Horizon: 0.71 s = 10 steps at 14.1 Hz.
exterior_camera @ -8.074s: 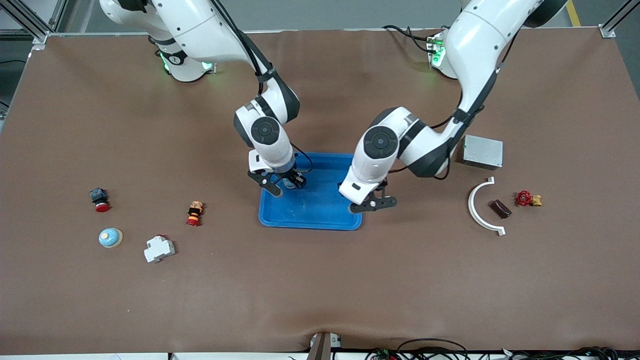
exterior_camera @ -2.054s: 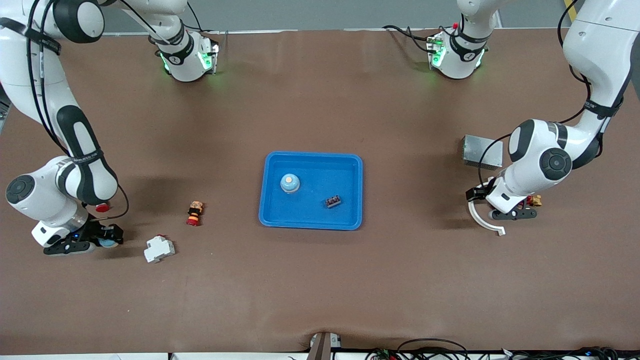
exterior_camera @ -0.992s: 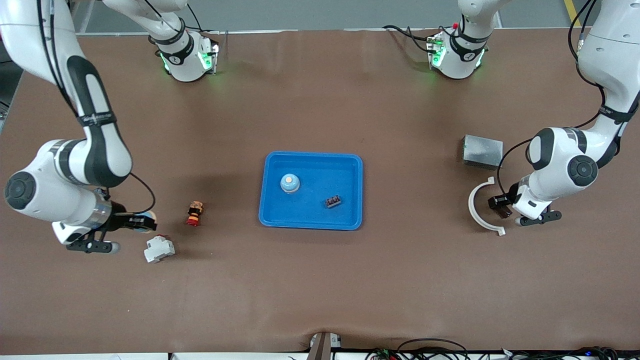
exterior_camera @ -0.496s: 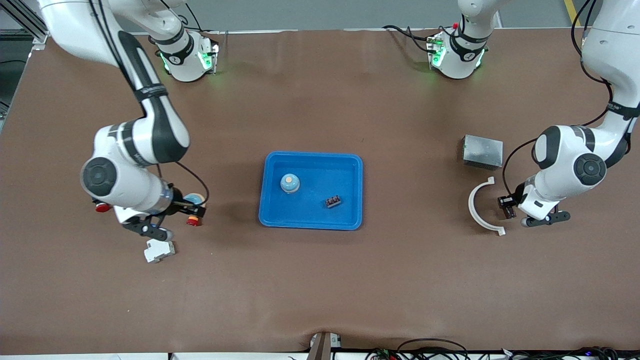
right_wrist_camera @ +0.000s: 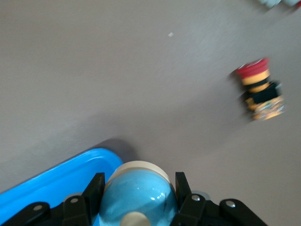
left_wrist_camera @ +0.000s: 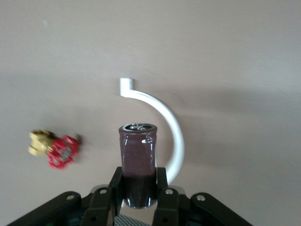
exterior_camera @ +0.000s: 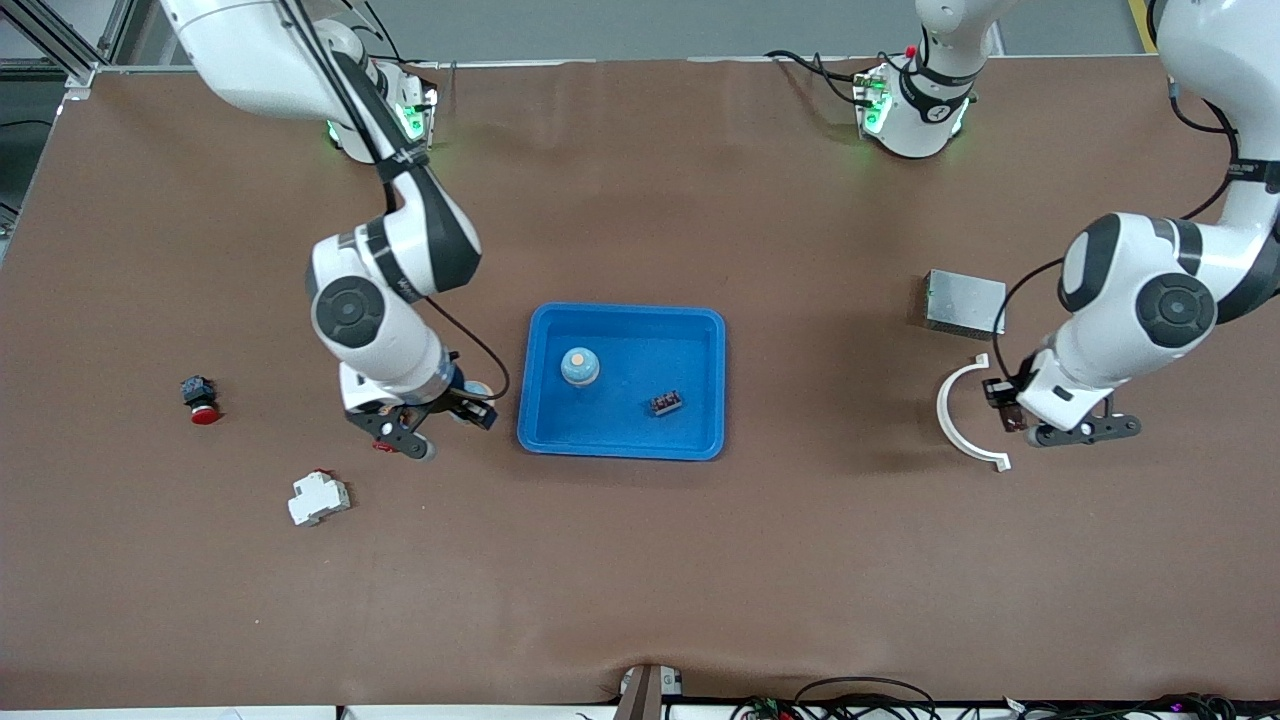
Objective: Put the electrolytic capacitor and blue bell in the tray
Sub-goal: 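Lift and carry the bell and the capacitor toward the tray, then lower the capacitor into the tray with the left gripper while the right gripper follows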
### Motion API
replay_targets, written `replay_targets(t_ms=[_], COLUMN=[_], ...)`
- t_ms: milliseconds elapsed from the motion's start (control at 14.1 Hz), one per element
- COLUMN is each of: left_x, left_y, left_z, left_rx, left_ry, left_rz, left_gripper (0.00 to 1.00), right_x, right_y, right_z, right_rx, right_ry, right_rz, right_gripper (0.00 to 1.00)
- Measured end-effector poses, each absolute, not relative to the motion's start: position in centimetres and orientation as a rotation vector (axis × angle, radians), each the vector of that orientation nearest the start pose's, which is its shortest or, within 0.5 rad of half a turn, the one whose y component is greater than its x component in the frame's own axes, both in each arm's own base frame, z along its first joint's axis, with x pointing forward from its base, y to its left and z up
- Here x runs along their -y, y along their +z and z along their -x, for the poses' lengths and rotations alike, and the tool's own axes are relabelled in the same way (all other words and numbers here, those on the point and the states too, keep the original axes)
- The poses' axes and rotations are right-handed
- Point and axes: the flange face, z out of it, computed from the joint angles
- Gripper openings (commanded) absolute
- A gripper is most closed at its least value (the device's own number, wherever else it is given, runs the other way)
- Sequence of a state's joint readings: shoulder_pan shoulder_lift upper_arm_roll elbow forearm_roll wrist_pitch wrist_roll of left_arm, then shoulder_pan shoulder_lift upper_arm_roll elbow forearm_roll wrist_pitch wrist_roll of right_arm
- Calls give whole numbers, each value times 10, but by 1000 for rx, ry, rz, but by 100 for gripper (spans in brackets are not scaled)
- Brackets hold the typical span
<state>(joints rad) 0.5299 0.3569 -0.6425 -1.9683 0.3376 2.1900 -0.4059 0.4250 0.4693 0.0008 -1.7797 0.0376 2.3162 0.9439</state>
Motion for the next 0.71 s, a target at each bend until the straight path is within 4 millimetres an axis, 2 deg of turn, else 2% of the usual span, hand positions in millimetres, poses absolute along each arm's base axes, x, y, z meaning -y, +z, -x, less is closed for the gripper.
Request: replay_targets(t_ms=[142, 283, 496, 708], left_x=[91, 141, 221, 304], left_y=[328, 327, 314, 302], left_z=[-591, -580, -557, -530], left_rx=[234, 261, 226, 197], left_ry=[53, 66, 107, 148], left_rz=[3080, 3092, 3109, 3134], left_gripper=[0, 0, 0, 0], right_x=[-297, -319, -344, -362], right_y=[282, 263, 233, 208], right_z=[-589, -576, -561, -556], right_rx=[-878, -905, -944, -991], right_ry=[-83, -93, -144, -157], right_rz=[2925, 2922, 2967, 2975], right_gripper=[0, 0, 0, 0])
